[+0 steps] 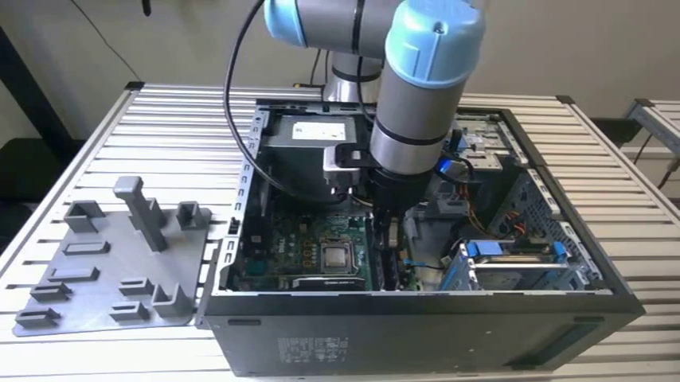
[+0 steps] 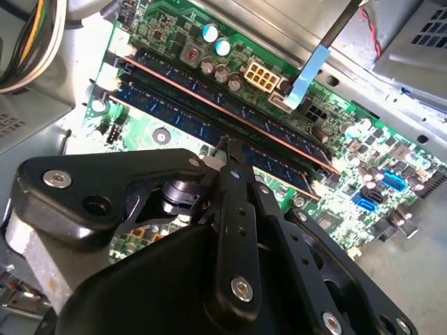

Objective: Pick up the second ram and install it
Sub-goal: 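Press down the second ram until it locks into place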

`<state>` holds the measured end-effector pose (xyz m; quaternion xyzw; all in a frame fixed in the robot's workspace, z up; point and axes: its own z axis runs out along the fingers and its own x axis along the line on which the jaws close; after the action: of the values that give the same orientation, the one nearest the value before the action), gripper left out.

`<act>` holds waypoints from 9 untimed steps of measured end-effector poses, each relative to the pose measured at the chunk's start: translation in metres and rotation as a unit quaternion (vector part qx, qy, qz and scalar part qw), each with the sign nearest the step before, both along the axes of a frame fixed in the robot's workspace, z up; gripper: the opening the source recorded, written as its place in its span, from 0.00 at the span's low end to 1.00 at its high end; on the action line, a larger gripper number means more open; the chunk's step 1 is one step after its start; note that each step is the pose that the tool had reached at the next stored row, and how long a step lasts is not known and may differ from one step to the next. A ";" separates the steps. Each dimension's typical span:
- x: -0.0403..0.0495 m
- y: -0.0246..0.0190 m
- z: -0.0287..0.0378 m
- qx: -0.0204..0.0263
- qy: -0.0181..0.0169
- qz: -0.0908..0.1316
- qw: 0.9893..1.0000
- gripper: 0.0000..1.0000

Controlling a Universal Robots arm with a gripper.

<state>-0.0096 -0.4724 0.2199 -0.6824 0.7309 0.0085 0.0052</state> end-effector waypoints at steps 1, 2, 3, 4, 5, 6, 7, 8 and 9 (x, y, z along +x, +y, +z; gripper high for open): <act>0.0000 0.0001 -0.0001 0.000 0.000 0.000 1.000 0.11; 0.0000 0.0001 0.0002 0.000 0.000 0.000 1.000 0.11; 0.0001 0.0004 0.0020 0.001 0.000 0.000 1.000 0.11; 0.0002 0.0006 0.0046 0.001 0.000 0.000 1.000 0.11; 0.0001 0.0004 0.0089 0.001 0.000 0.000 1.000 0.11; 0.0000 0.0001 0.0128 0.000 0.000 0.000 1.000 0.11; 0.0001 0.0002 0.0162 0.000 0.000 0.000 1.000 0.11; 0.0001 0.0002 0.0193 0.000 0.000 0.000 1.000 0.11; 0.0000 0.0002 0.0220 0.000 0.000 0.000 1.000 0.11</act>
<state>-0.0095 -0.4723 0.2420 -0.6824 0.7309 0.0087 0.0055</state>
